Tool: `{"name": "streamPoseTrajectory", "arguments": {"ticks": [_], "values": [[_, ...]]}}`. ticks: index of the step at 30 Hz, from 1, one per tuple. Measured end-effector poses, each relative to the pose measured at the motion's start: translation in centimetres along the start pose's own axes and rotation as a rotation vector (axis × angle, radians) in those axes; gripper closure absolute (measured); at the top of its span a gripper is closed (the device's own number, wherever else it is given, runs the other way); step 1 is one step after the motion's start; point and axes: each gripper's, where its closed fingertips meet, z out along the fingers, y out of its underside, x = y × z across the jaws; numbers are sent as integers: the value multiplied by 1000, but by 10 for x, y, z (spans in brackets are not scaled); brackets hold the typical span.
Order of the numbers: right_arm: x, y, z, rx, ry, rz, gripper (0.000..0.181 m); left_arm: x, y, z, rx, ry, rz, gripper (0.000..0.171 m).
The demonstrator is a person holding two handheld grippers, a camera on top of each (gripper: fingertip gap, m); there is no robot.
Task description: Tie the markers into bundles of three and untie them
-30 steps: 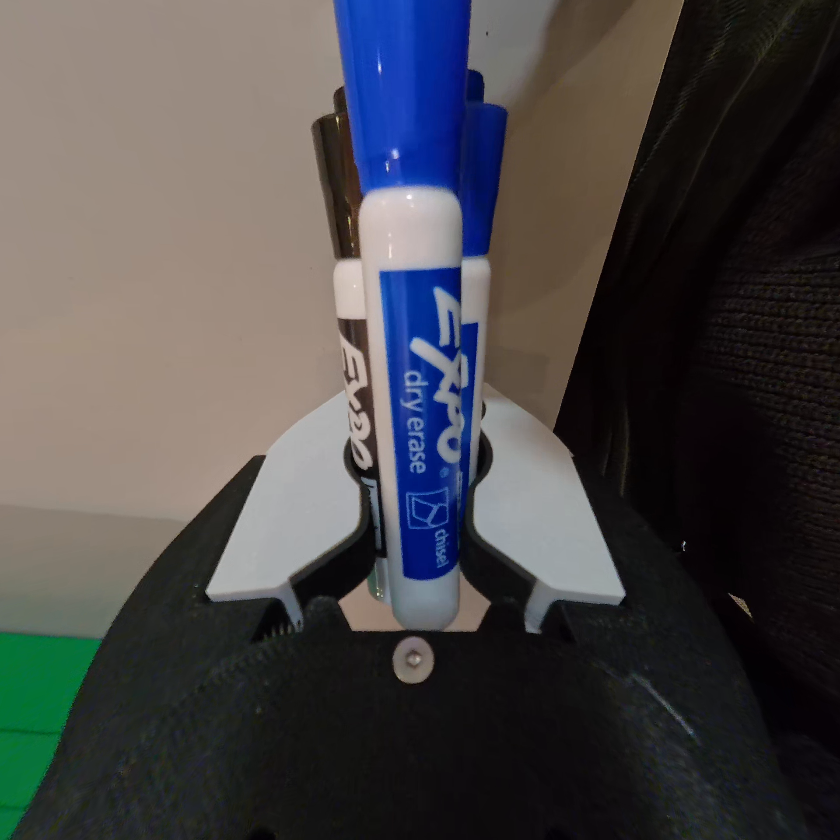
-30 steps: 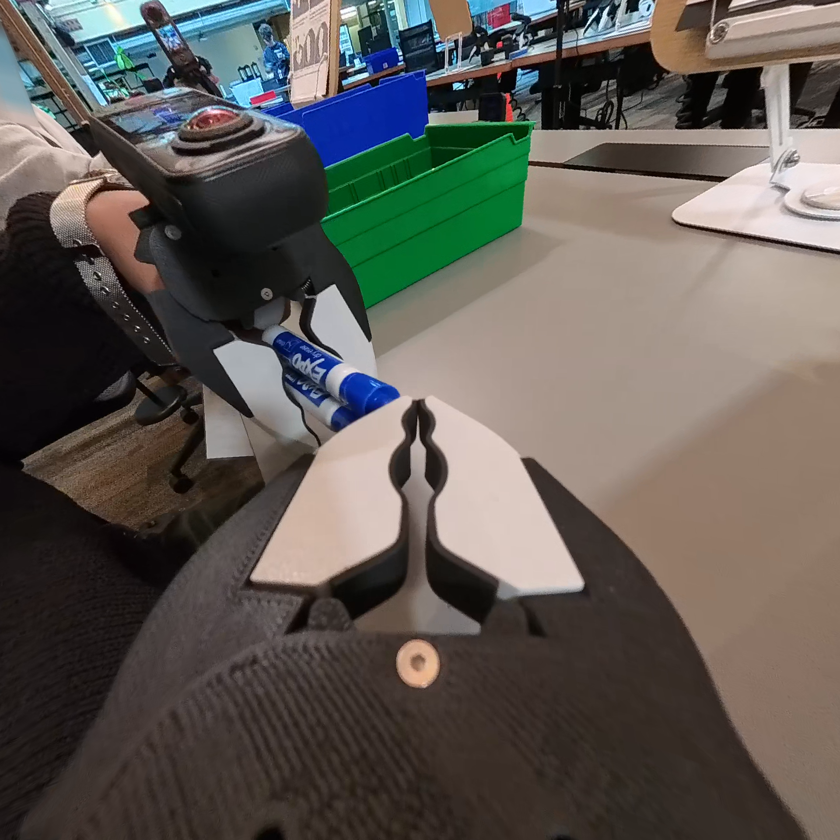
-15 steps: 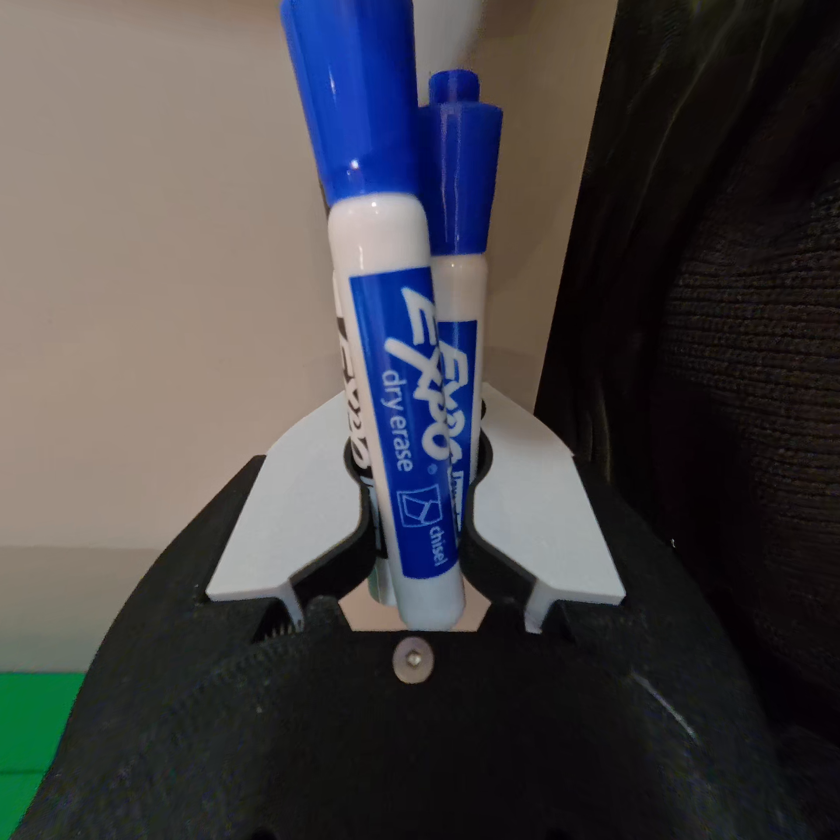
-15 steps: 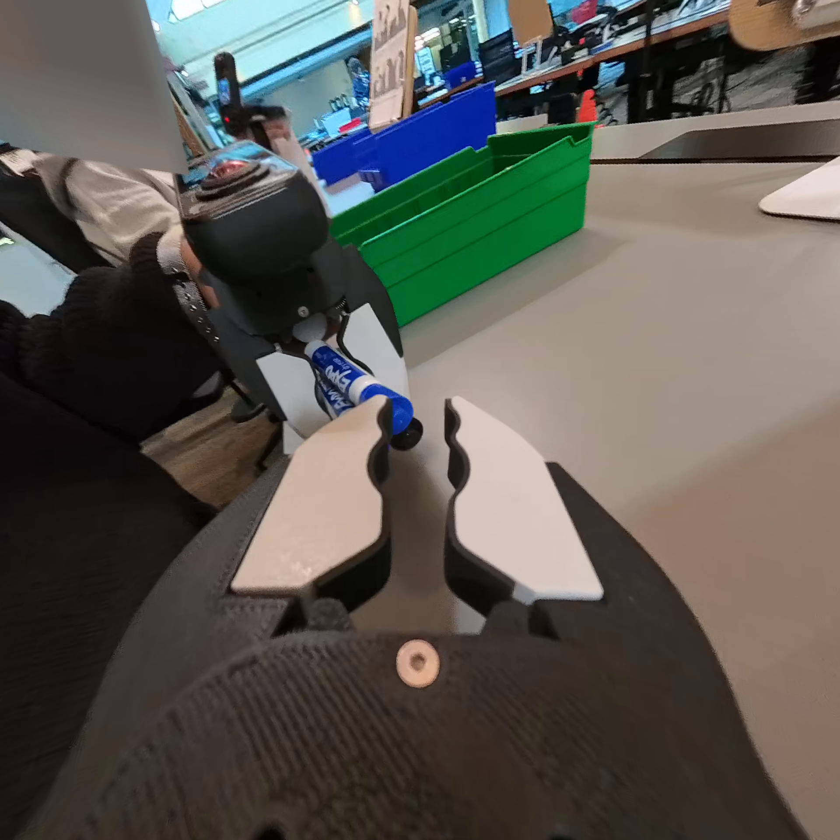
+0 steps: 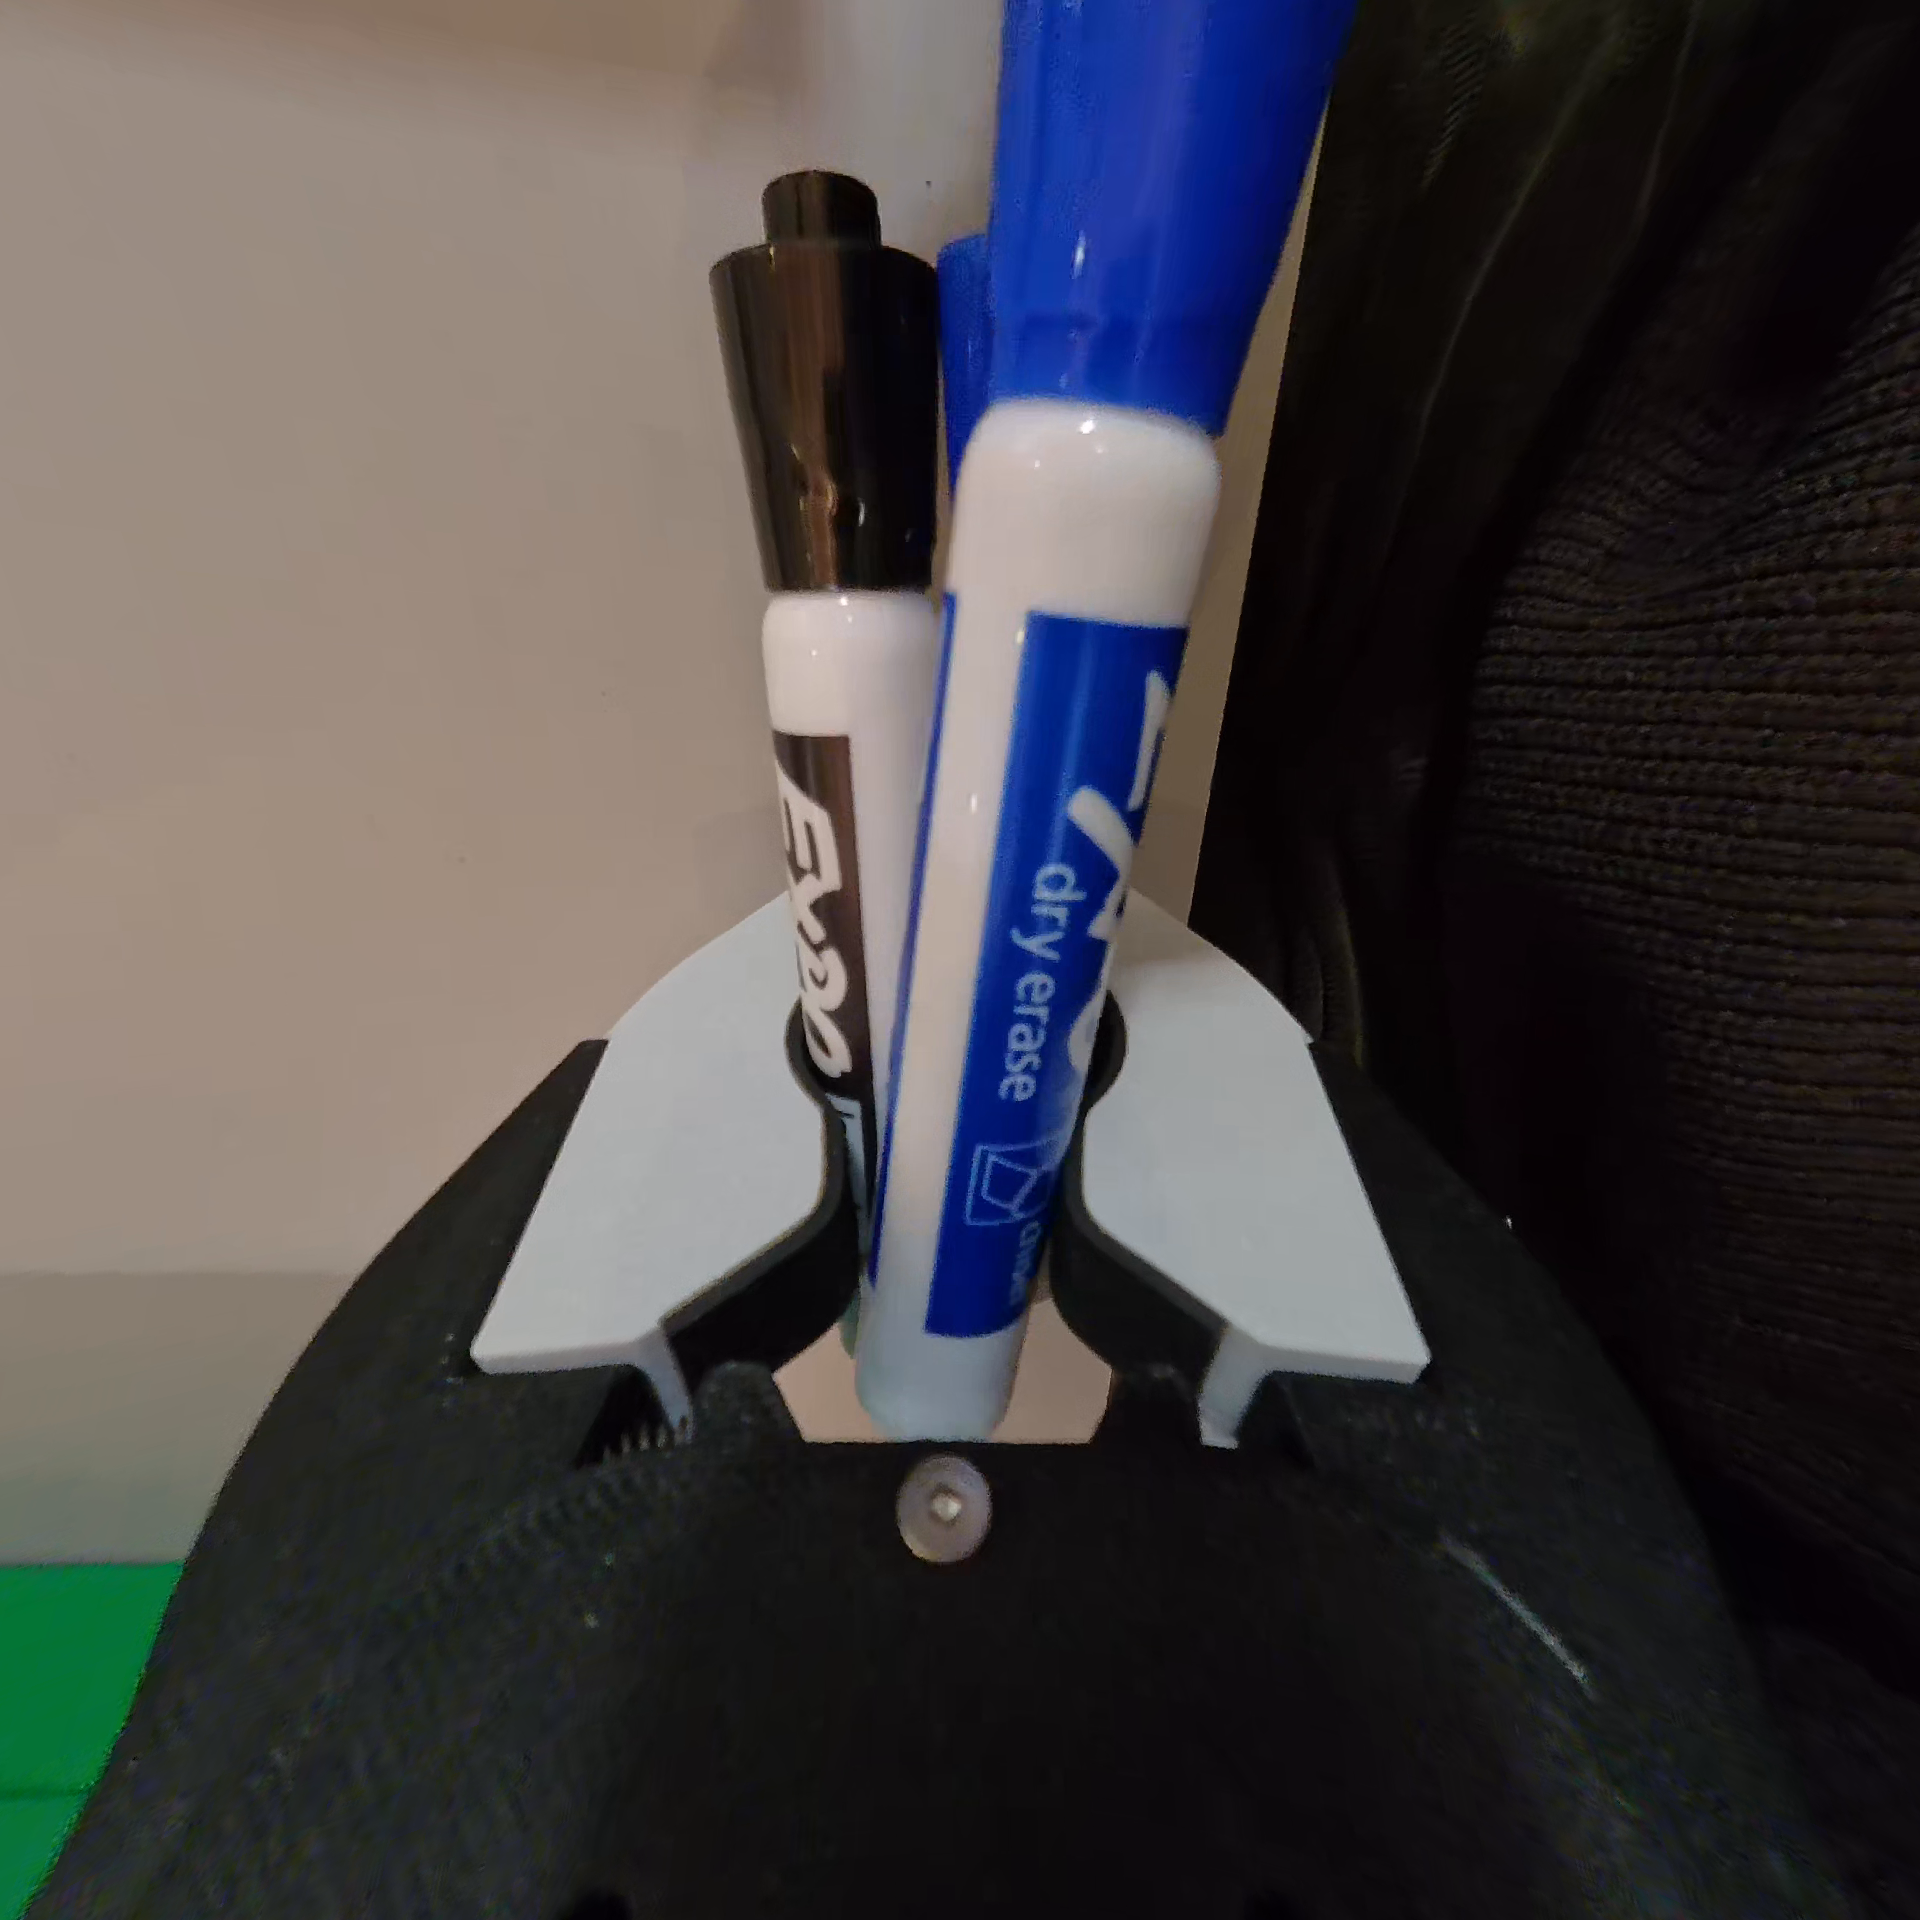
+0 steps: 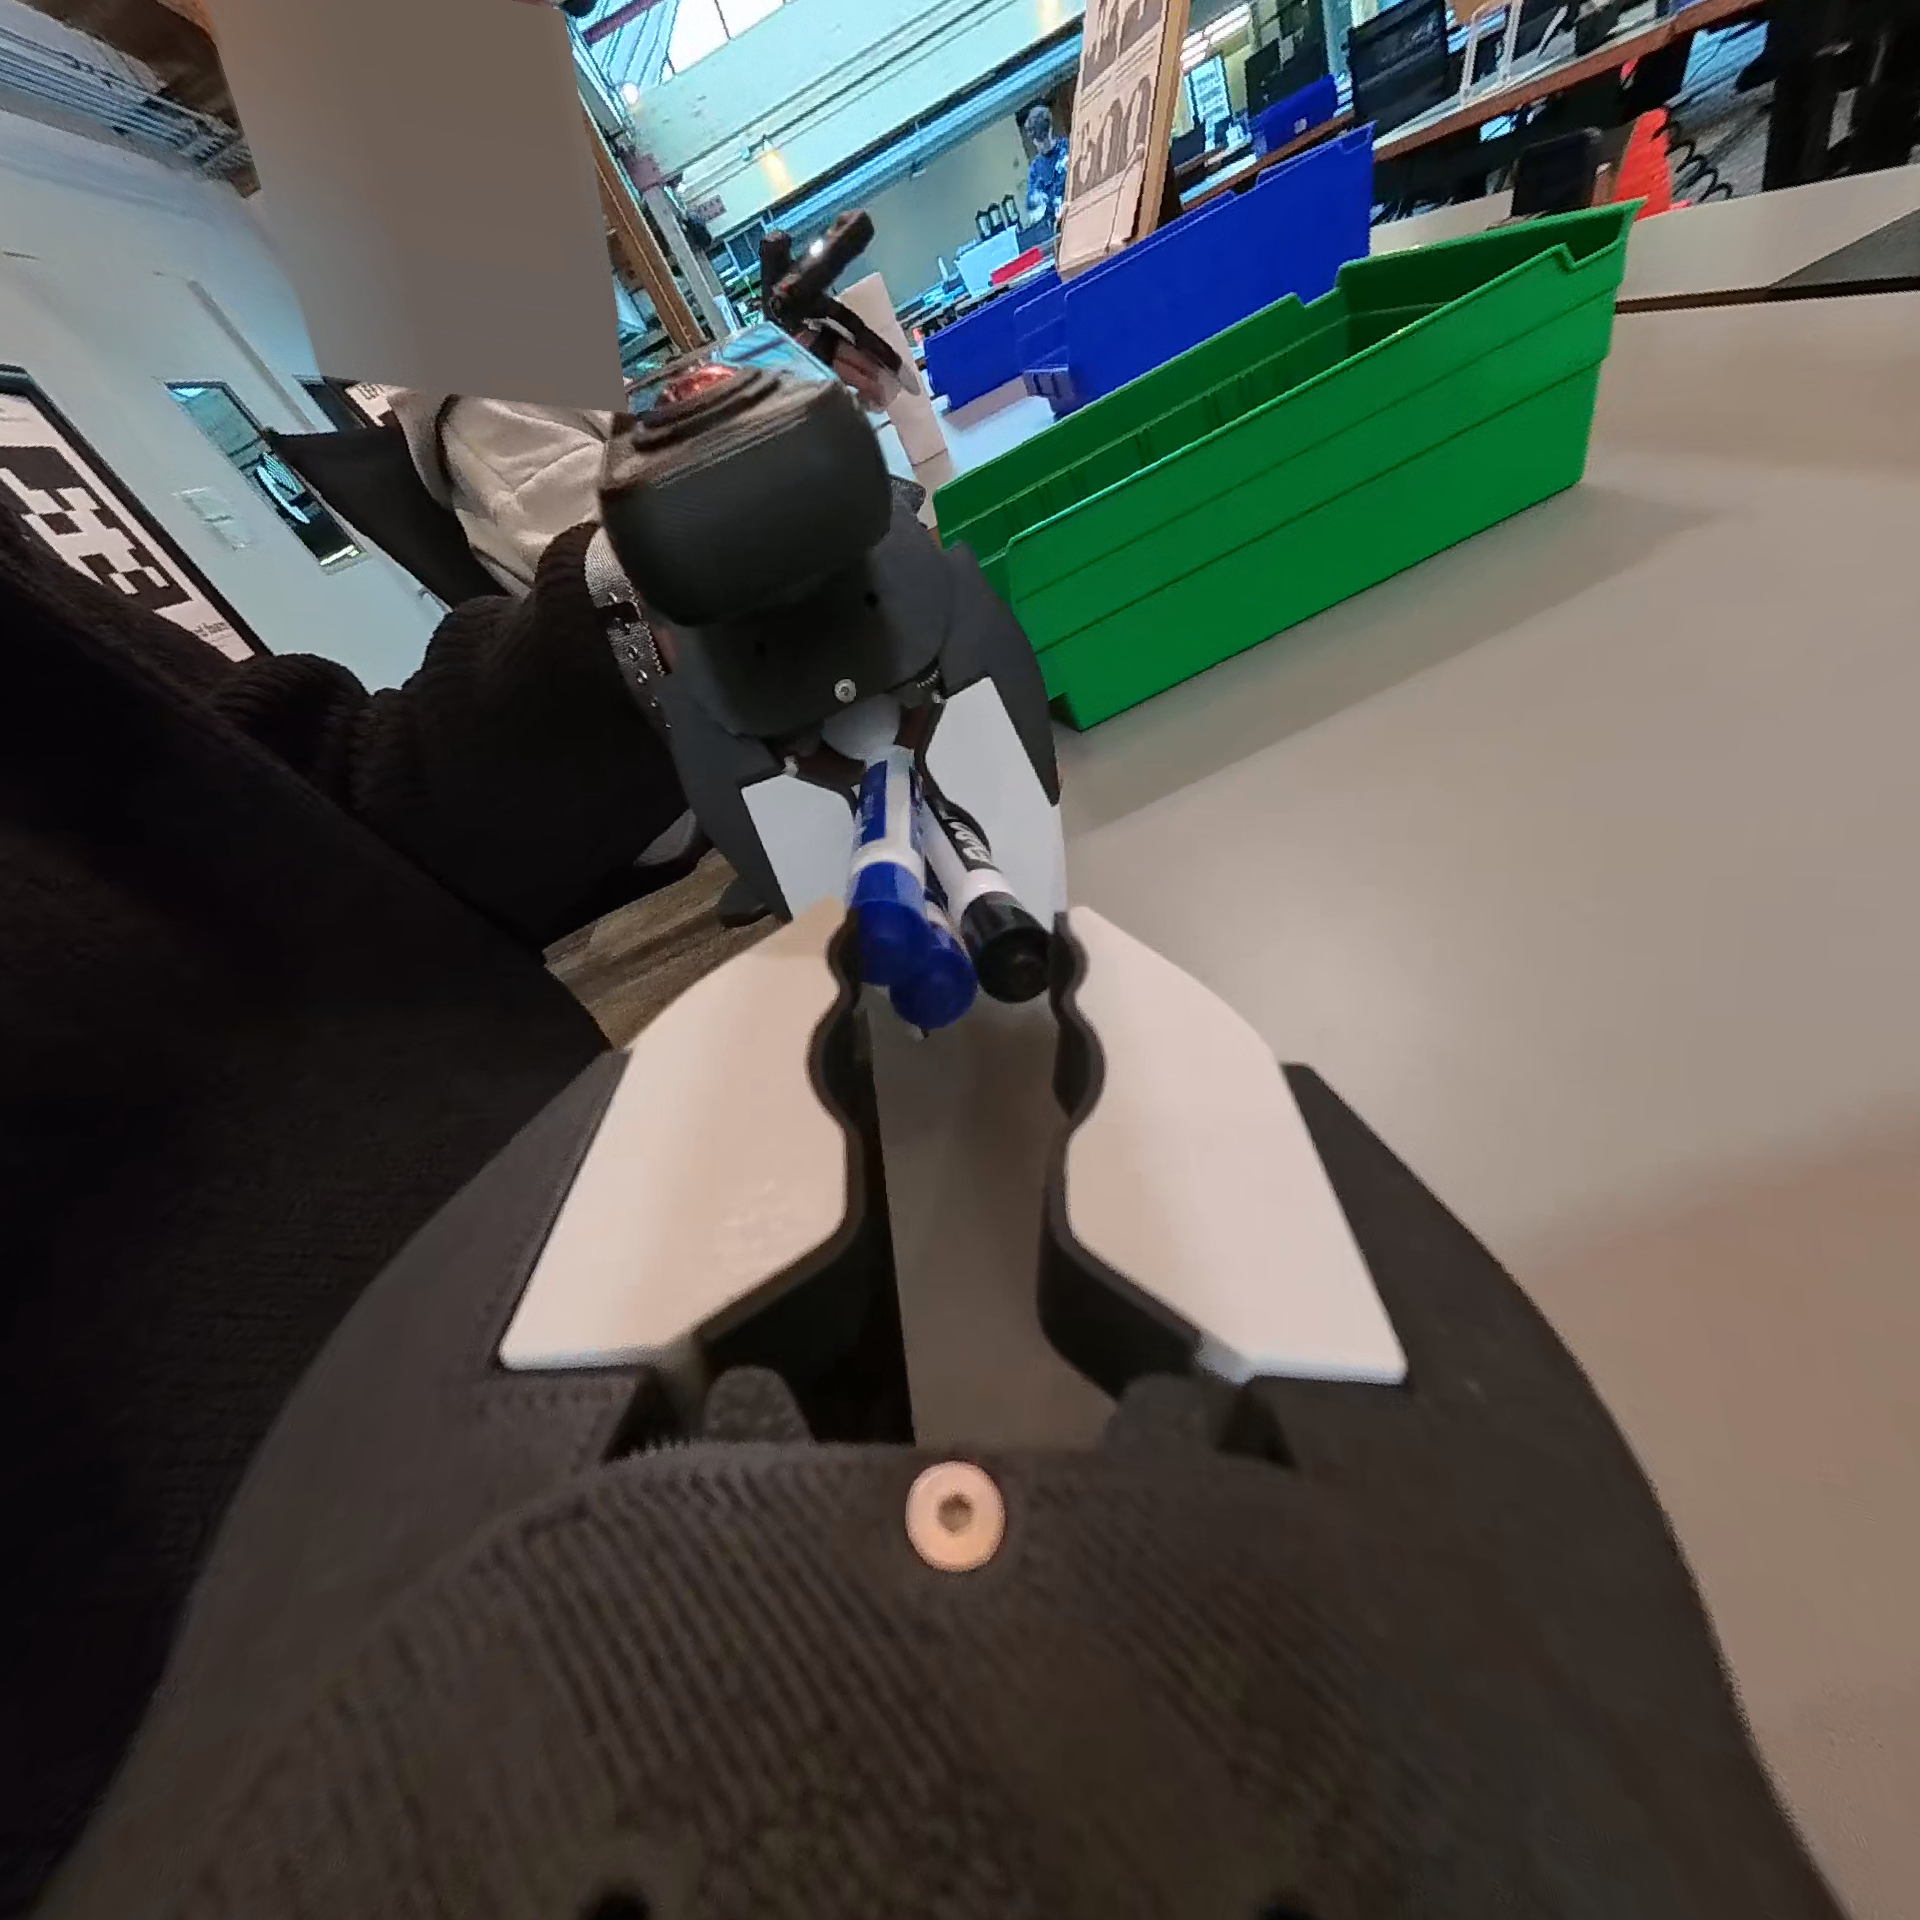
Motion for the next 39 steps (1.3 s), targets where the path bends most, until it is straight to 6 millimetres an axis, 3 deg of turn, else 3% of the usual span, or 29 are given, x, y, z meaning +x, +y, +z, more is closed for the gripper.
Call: {"name": "streamPoseTrajectory", "arguments": {"ticks": [8, 20, 24, 31, 39], "values": [[15, -2, -3, 8, 85, 3, 146, 2, -3, 0, 8, 8, 3, 126], [2, 7, 5, -45, 39, -42, 146, 6, -6, 0, 11, 21, 13, 125], [0, 9, 6, -54, 35, -61, 160, 9, -8, 1, 11, 28, 22, 125], [-6, -2, 1, -8, 11, -80, 162, 7, -7, -2, 15, 21, 10, 126], [-10, 2, 5, -30, 11, -114, 162, 9, -5, 1, -9, 27, 22, 126]]}}
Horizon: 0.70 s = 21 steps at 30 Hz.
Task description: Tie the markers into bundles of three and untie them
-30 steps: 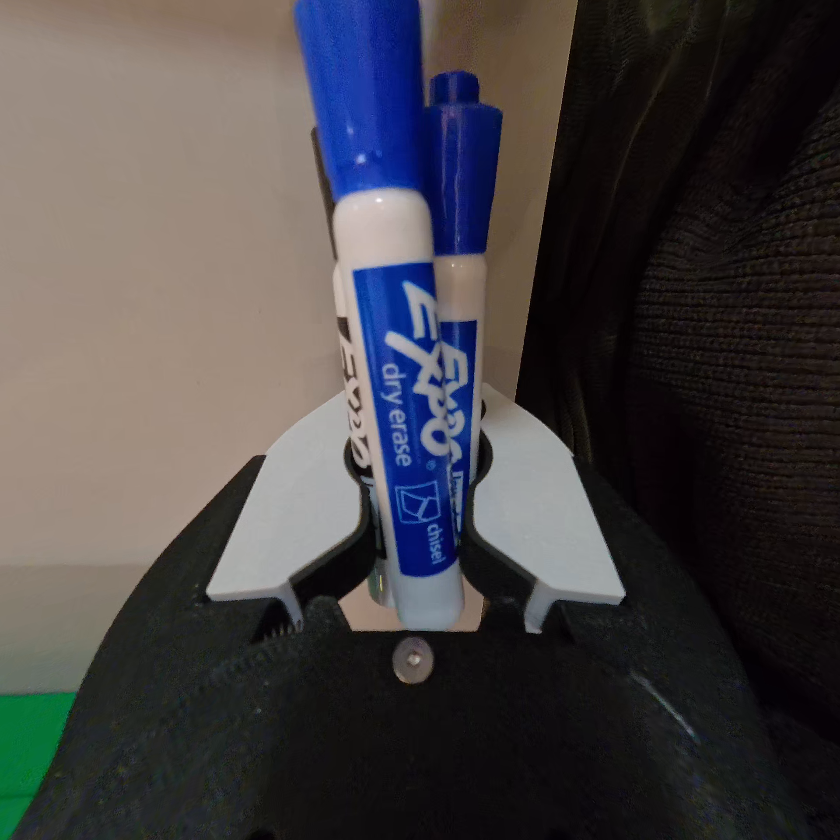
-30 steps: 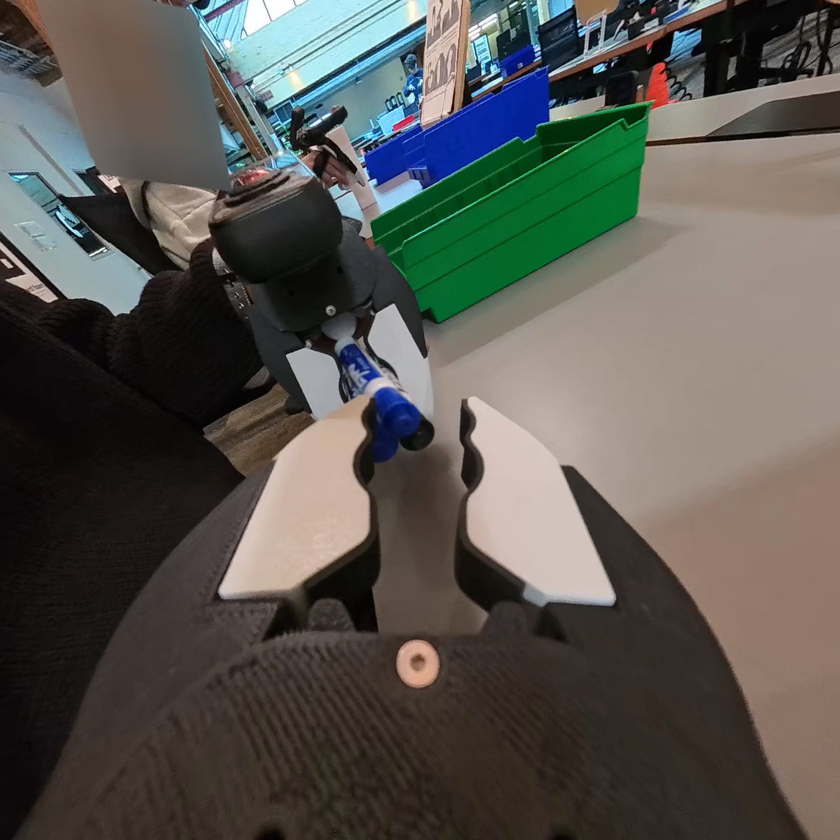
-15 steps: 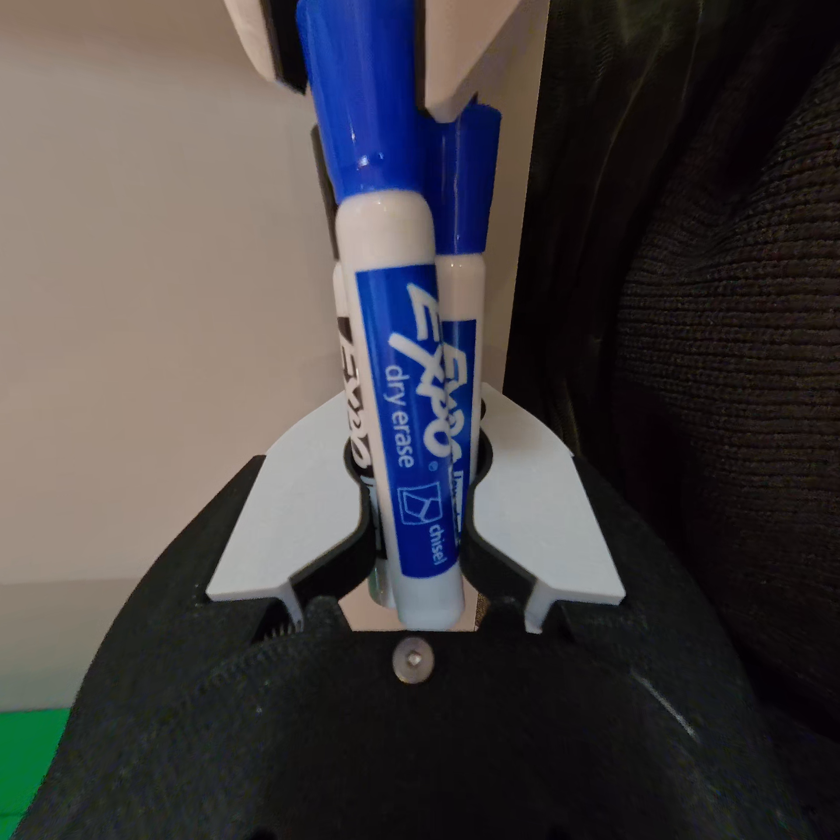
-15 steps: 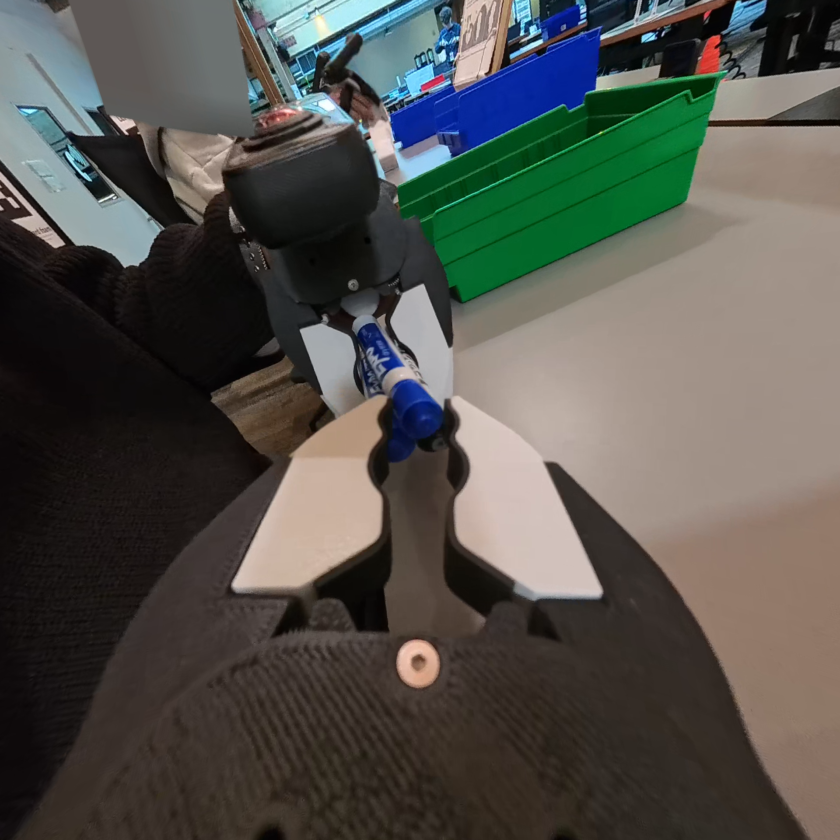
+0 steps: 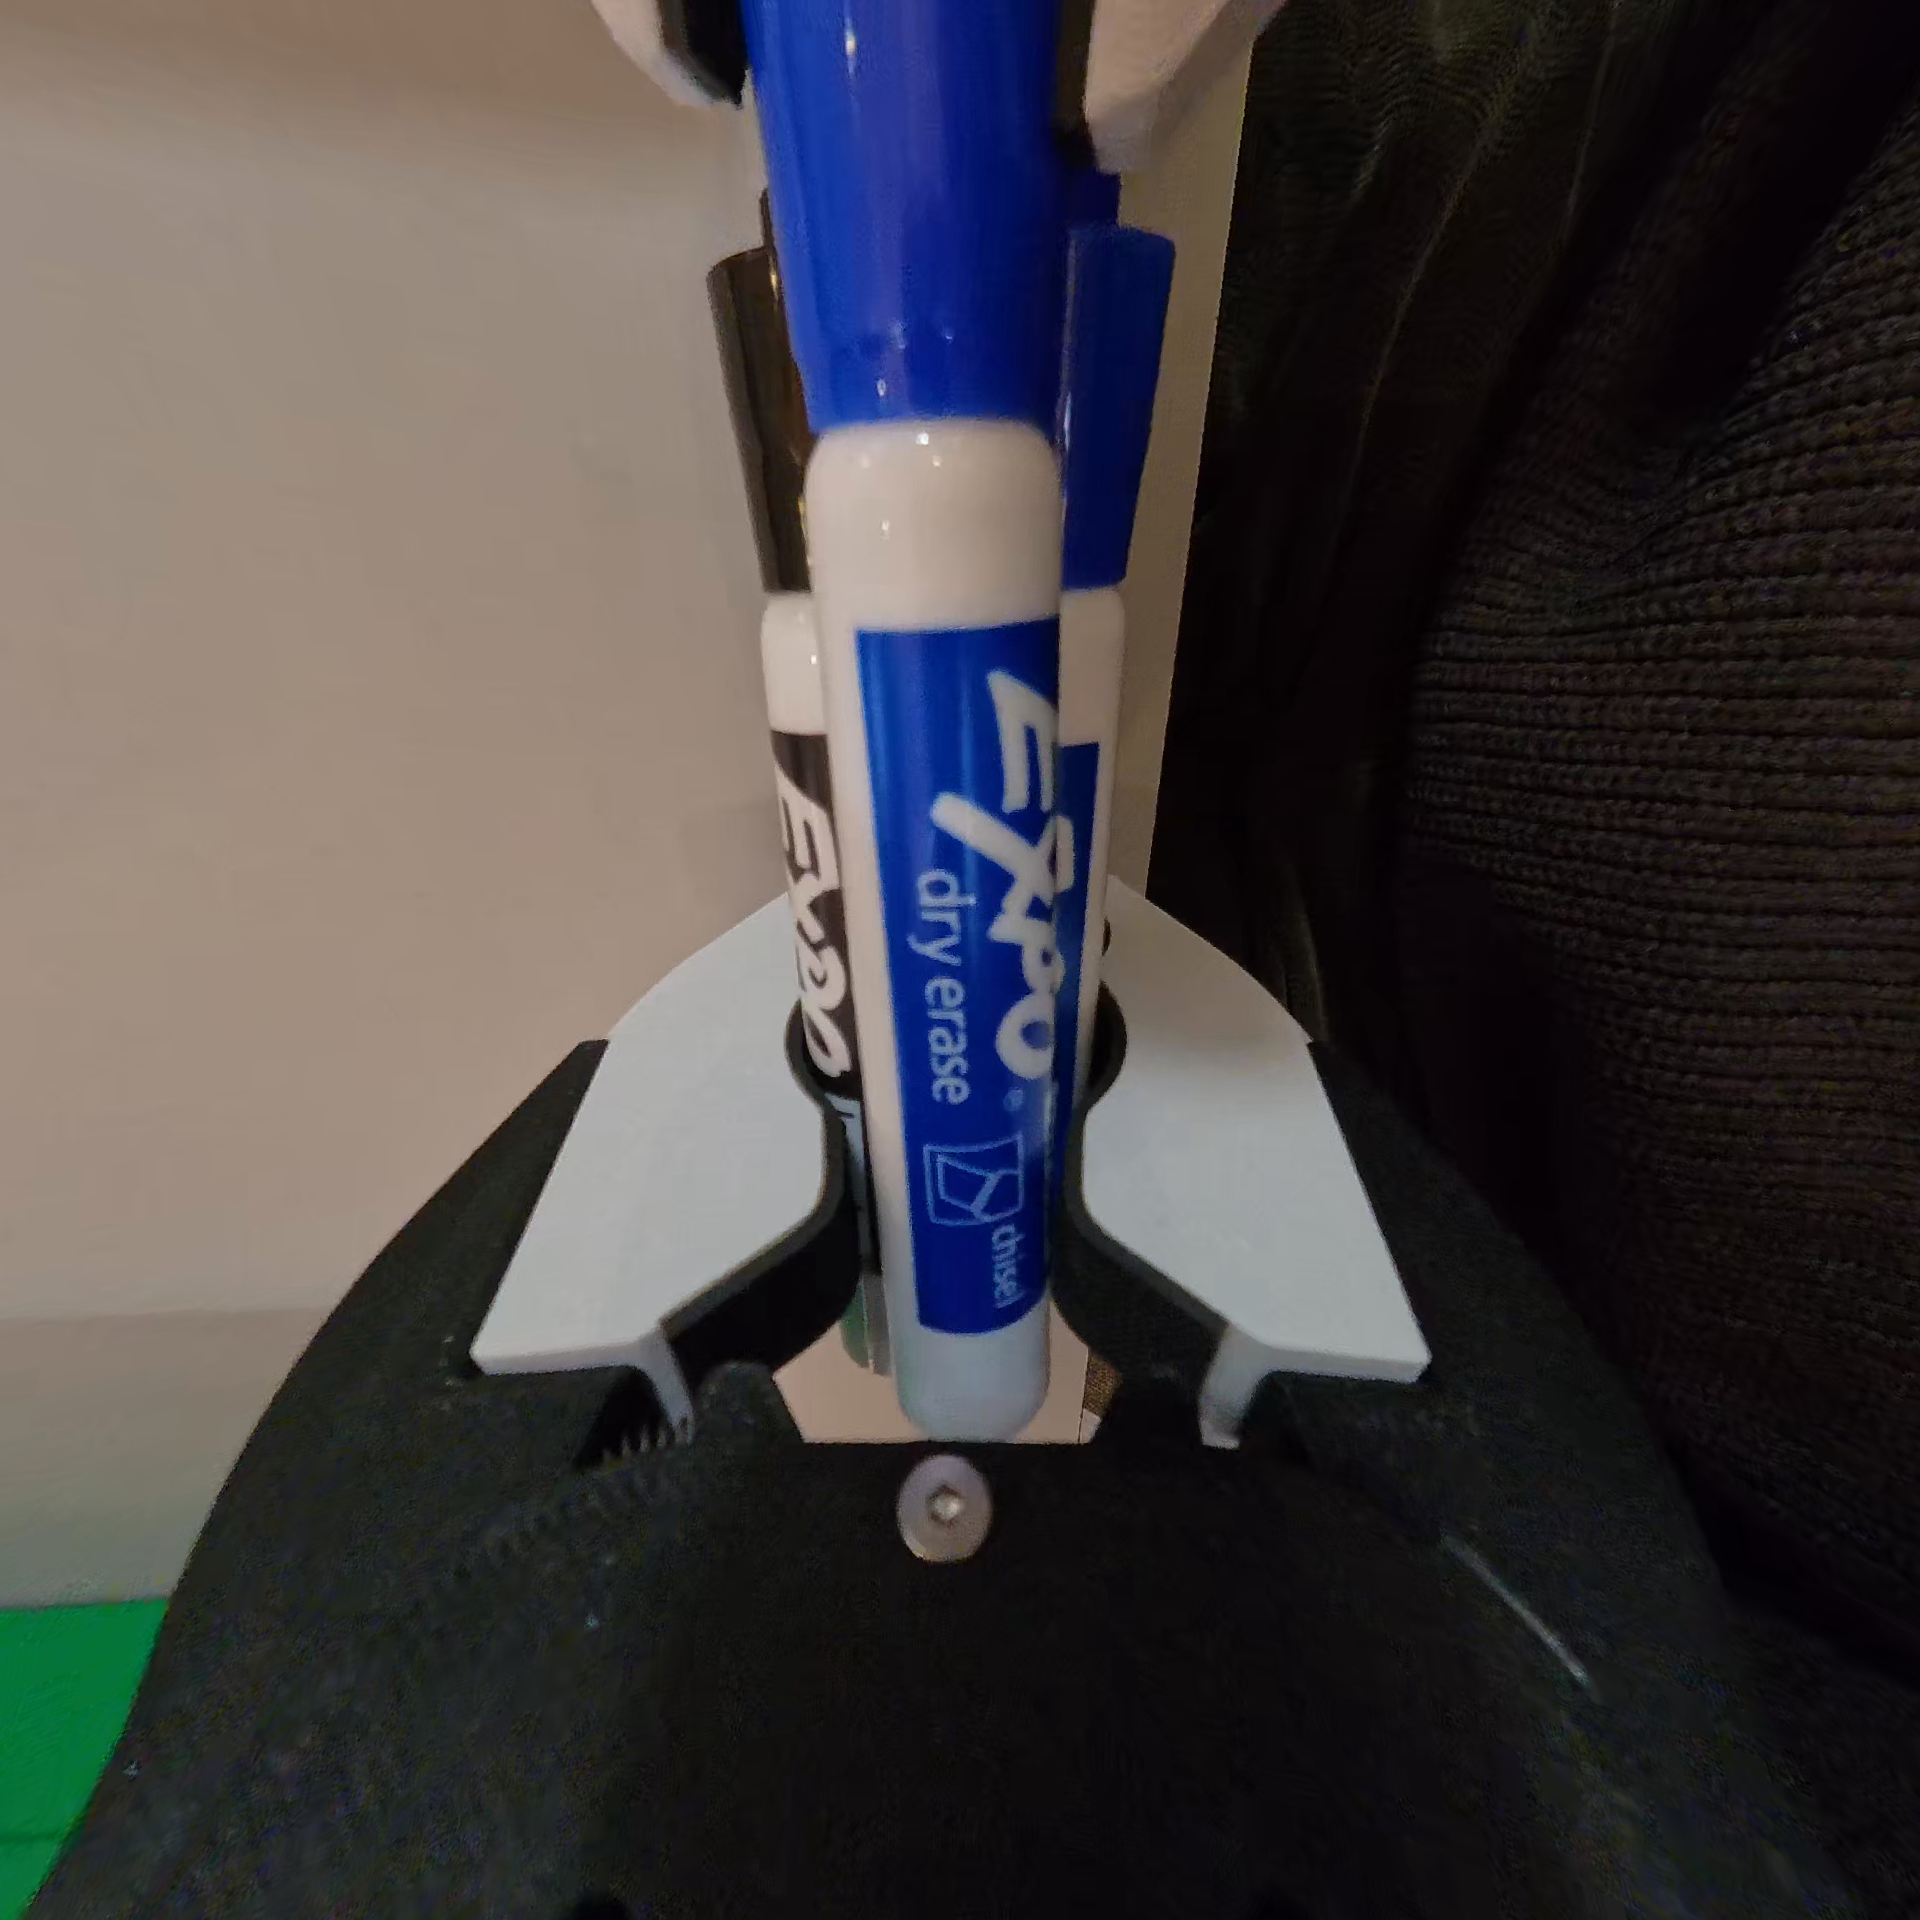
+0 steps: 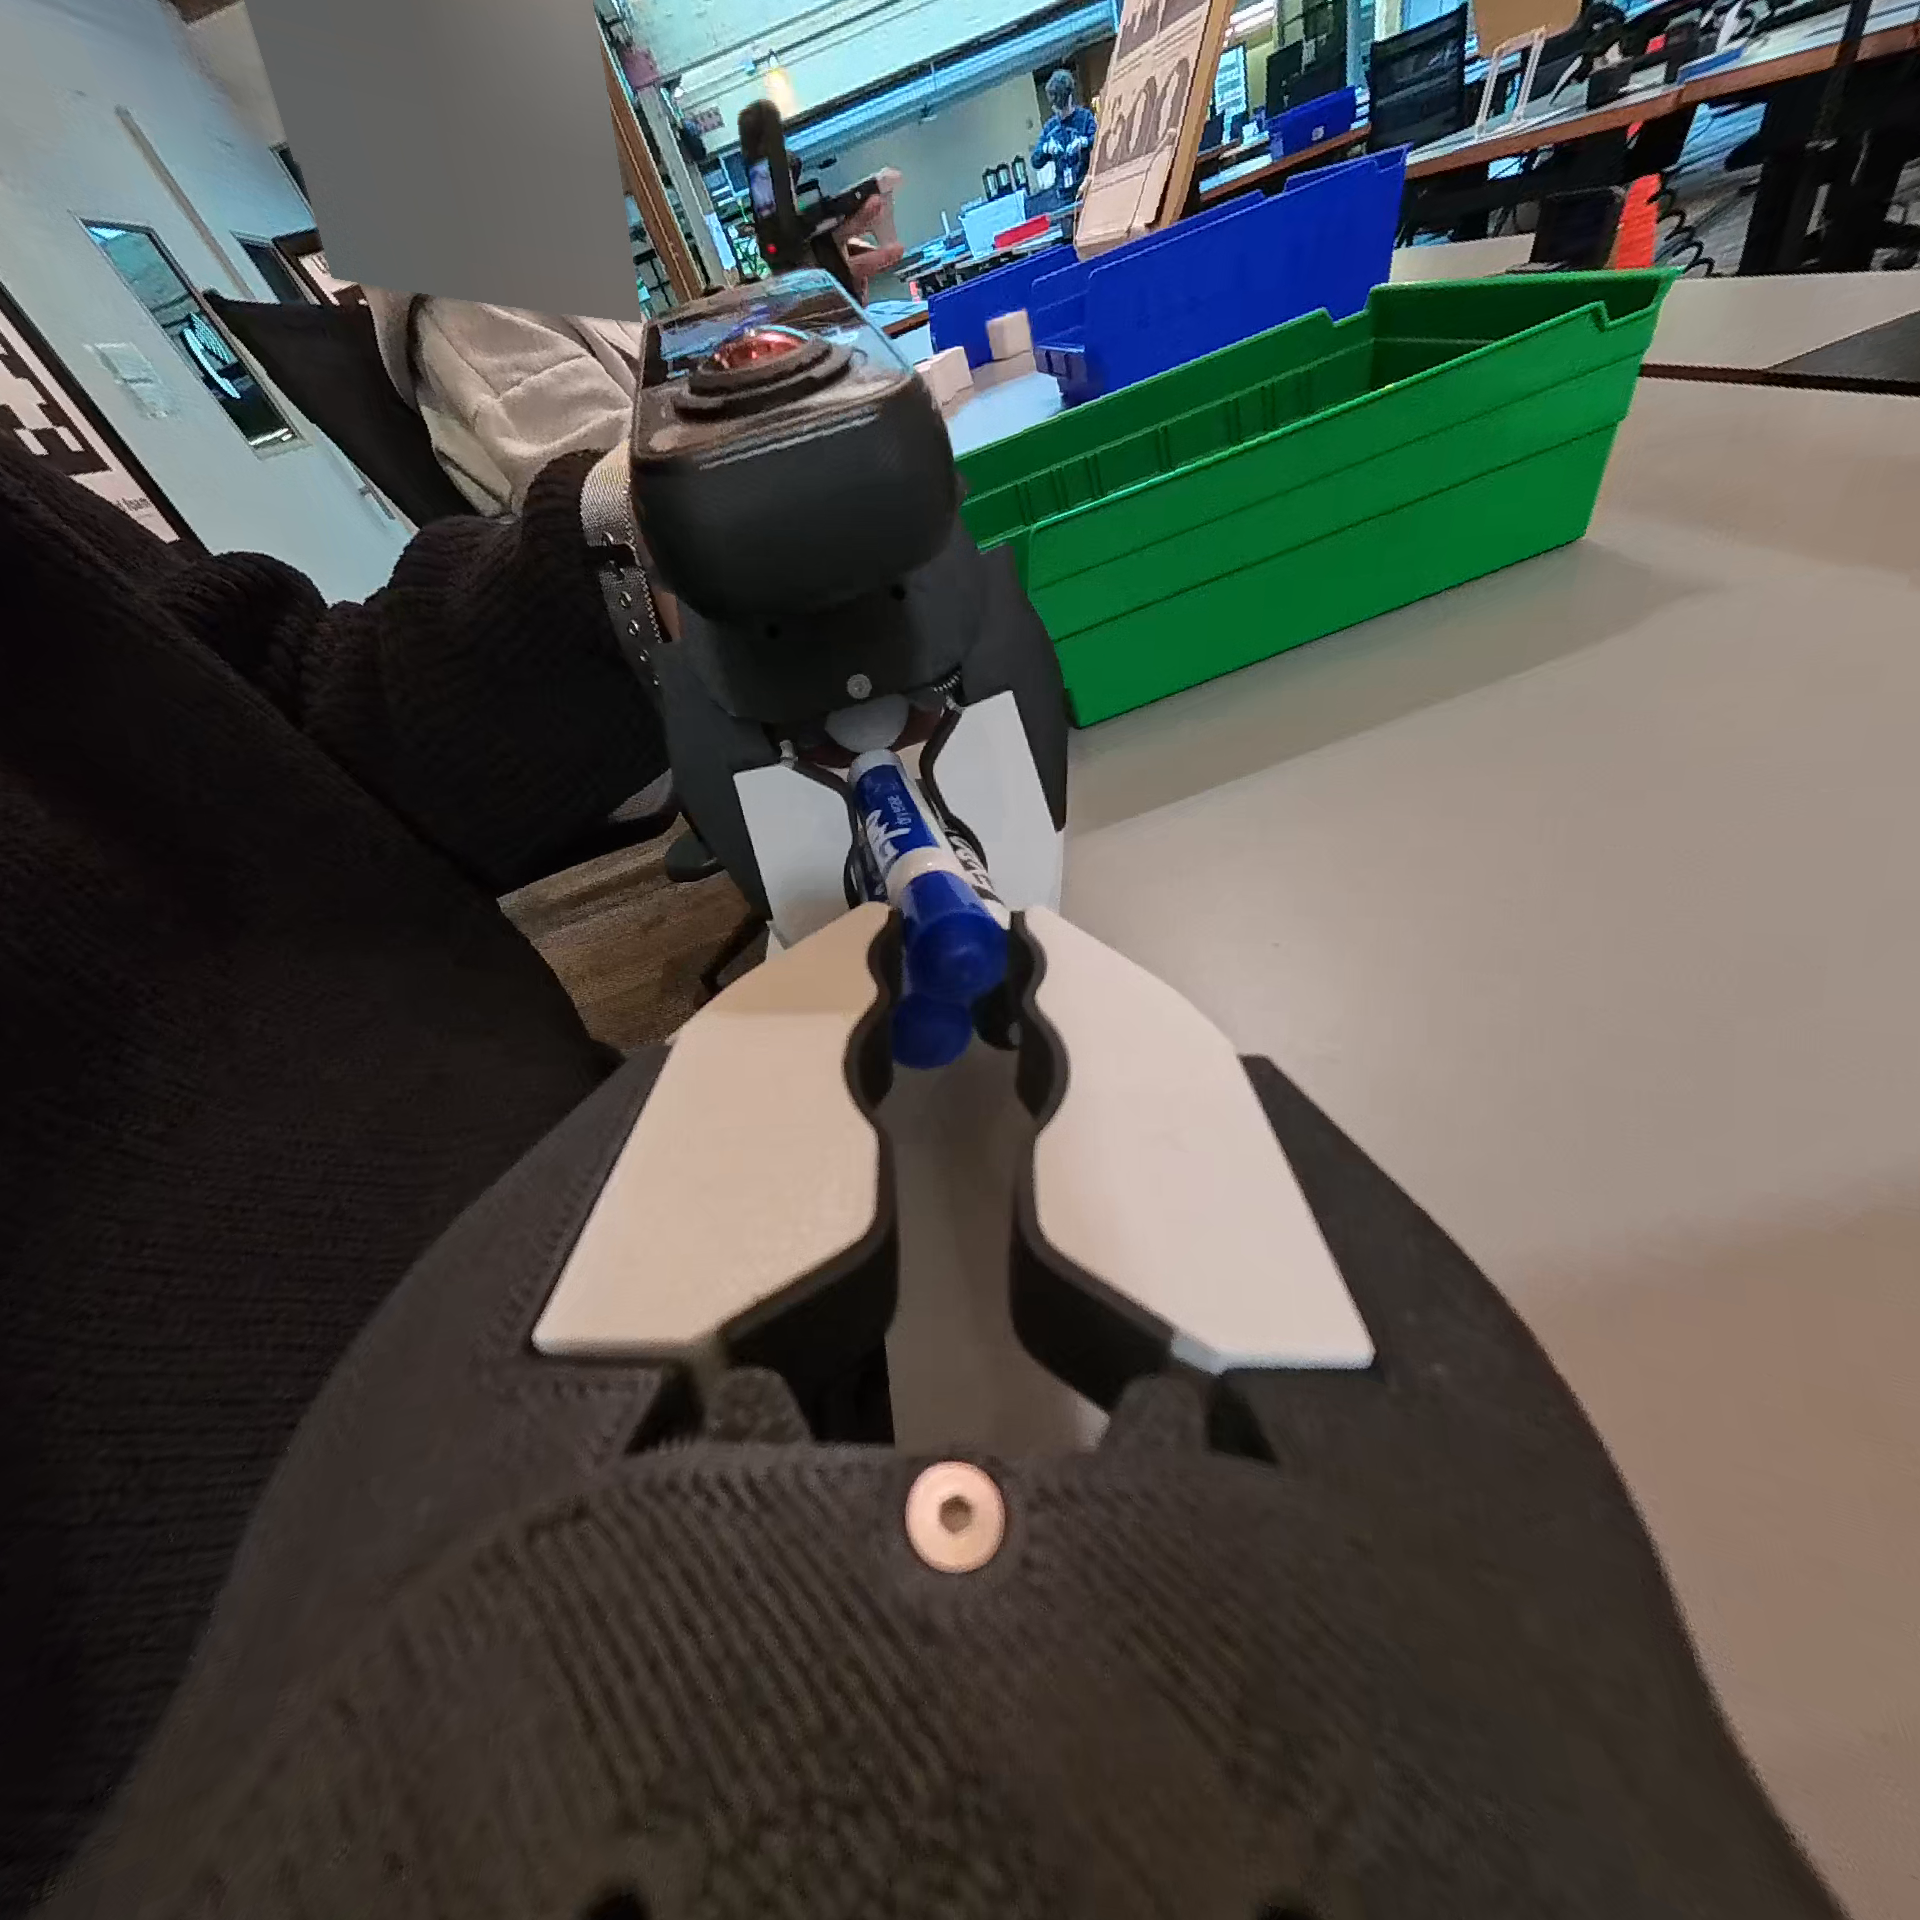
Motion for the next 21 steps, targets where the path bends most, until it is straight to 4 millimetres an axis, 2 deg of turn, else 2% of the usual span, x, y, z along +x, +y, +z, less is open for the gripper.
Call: {"name": "streamPoseTrajectory", "arguments": {"ticks": [21], "values": [[1, 26, 6, -168, 84, -261, 161, -1, 17, 8, -139, -38, 3, 126]]}}
